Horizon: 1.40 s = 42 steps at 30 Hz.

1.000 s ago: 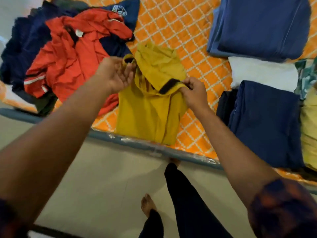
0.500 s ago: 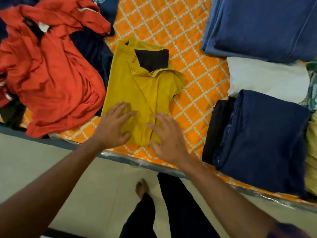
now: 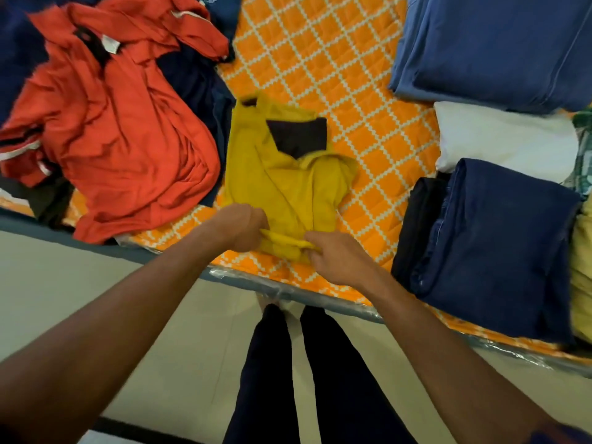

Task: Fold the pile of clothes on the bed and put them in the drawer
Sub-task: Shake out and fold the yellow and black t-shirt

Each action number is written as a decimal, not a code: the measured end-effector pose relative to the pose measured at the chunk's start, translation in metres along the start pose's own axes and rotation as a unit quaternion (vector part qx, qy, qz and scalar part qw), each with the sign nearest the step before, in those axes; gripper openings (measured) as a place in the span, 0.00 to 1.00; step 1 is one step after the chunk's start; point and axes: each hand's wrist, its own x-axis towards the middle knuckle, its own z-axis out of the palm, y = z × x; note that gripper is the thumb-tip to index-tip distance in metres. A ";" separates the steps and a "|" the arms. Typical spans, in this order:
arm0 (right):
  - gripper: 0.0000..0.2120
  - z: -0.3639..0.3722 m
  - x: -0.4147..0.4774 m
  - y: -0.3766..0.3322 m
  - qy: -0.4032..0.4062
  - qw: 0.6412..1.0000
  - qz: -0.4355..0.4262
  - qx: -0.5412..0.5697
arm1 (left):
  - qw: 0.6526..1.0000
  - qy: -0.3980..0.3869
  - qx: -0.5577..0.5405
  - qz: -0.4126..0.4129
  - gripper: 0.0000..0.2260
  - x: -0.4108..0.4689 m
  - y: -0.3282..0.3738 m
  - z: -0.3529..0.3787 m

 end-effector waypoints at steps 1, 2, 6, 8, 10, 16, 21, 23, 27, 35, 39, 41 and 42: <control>0.06 -0.005 -0.012 0.002 -0.047 0.997 0.010 0.066 | 0.996 -0.060 -0.055 0.026 0.16 -0.005 0.007 -0.003; 0.07 -0.009 -0.024 0.003 -0.068 0.990 0.012 0.121 | 0.987 -0.102 -0.112 0.054 0.12 -0.009 0.011 -0.002; 0.07 -0.028 -0.029 0.001 -0.016 0.979 0.025 0.203 | 0.950 -0.083 -0.297 0.055 0.17 -0.017 0.003 -0.008; 0.04 -0.048 -0.005 0.006 0.062 0.976 0.041 0.205 | 0.950 -0.018 -0.310 0.037 0.15 -0.008 -0.007 -0.026; 0.04 -0.071 0.030 0.016 0.120 0.970 0.064 0.202 | 0.948 0.090 -0.305 0.018 0.12 0.008 -0.018 -0.052; 0.13 -0.103 0.089 0.040 0.232 0.944 0.142 0.186 | 0.959 0.215 -0.142 -0.116 0.17 0.055 -0.032 -0.102; 0.14 -0.055 0.073 0.015 0.429 0.902 0.017 -0.051 | 0.907 0.418 -0.047 0.029 0.25 0.049 -0.020 -0.051; 0.16 -0.018 0.061 -0.001 0.404 0.907 -0.039 -0.114 | 0.907 0.412 -0.027 0.084 0.26 0.039 -0.009 -0.011; 0.28 0.029 0.042 0.008 0.266 0.949 0.117 -0.124 | 0.942 0.333 -0.009 0.046 0.29 0.031 -0.008 0.058; 0.45 0.008 0.043 0.013 0.363 0.858 0.285 0.227 | 0.824 0.391 -0.398 -0.096 0.40 0.030 -0.012 0.057; 0.53 -0.007 0.041 0.009 0.299 0.782 0.346 0.423 | 0.696 0.288 -0.642 -0.145 0.40 0.032 -0.011 0.036; 0.47 -0.015 0.041 0.013 0.264 0.750 0.342 0.502 | 0.663 0.219 -0.702 -0.144 0.33 0.032 -0.012 0.023; 0.42 -0.019 0.040 0.014 0.241 0.736 0.338 0.536 | 0.649 0.174 -0.727 -0.137 0.29 0.033 -0.014 0.019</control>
